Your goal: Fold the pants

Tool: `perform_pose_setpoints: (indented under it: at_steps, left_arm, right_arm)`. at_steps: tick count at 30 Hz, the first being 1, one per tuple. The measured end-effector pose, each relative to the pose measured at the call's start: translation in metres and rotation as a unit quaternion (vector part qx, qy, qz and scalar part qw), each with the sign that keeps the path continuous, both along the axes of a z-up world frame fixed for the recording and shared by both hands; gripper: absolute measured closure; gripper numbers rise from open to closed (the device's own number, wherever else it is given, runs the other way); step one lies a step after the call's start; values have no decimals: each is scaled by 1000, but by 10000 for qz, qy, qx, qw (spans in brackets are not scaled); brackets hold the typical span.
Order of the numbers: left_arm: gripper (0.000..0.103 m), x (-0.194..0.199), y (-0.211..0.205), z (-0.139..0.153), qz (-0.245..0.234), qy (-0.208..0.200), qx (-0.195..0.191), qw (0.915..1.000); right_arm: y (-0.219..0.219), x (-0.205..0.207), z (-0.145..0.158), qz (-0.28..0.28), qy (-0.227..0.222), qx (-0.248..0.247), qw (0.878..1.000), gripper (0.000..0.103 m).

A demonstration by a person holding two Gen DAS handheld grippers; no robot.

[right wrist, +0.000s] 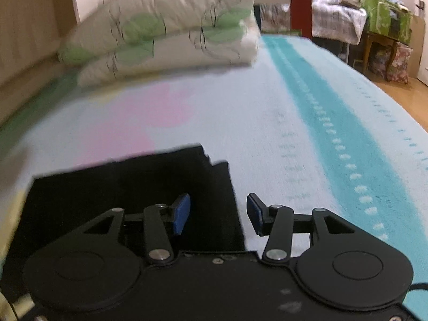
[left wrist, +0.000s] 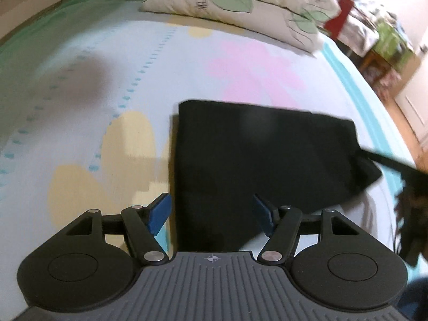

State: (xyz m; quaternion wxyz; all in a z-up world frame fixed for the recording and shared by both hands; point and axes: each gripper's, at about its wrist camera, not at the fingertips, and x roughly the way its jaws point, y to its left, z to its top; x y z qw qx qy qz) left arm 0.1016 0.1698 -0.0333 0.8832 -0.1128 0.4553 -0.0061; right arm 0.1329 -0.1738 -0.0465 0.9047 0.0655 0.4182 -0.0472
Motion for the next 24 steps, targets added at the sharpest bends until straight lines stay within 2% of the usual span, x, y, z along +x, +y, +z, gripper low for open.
perform_pose_setpoints:
  at_steps: [3, 6, 10, 11, 13, 14, 16, 19, 21, 24]
  left_arm:
    - [38, 24, 2, -13, 41, 133, -126, 9998]
    - [38, 30, 7, -20, -41, 244, -94, 9997]
    - [37, 41, 9, -35, -240, 460, -160, 9985]
    - [36, 42, 9, -39, -251, 512, -191, 9982]
    - [26, 41, 10, -40, -285, 332, -292, 9986]
    - [24, 41, 9, -41, -301, 302, -293, 9987]
    - [19, 43, 6, -42, -400, 238, -190, 9987]
    - [11, 49, 2, -45, -561, 135, -104, 9983]
    - [2, 53, 2, -47, -606, 101, -223, 9979]
    - [1, 57, -1, -48, -641, 118, -232, 9976]
  right_arm:
    - [-8, 8, -9, 259, 57, 124, 9996, 47]
    - [-15, 12, -15, 411, 113, 344, 9985, 42]
    - [-27, 12, -28, 372, 103, 964, 9946, 37]
    - [-30, 12, -30, 311, 76, 1107, 9933, 34]
    - [-32, 16, -32, 308, 86, 1261, 9915, 32]
    - [-31, 17, -32, 343, 117, 1276, 9912, 32]
    - [-29, 22, -33, 602, 203, 1431, 9877, 30]
    - [-24, 22, -34, 712, 218, 1323, 9884, 30]
    - [-25, 22, -35, 785, 228, 1354, 9874, 30]
    - [-35, 22, -40, 740, 211, 1671, 9829, 30]
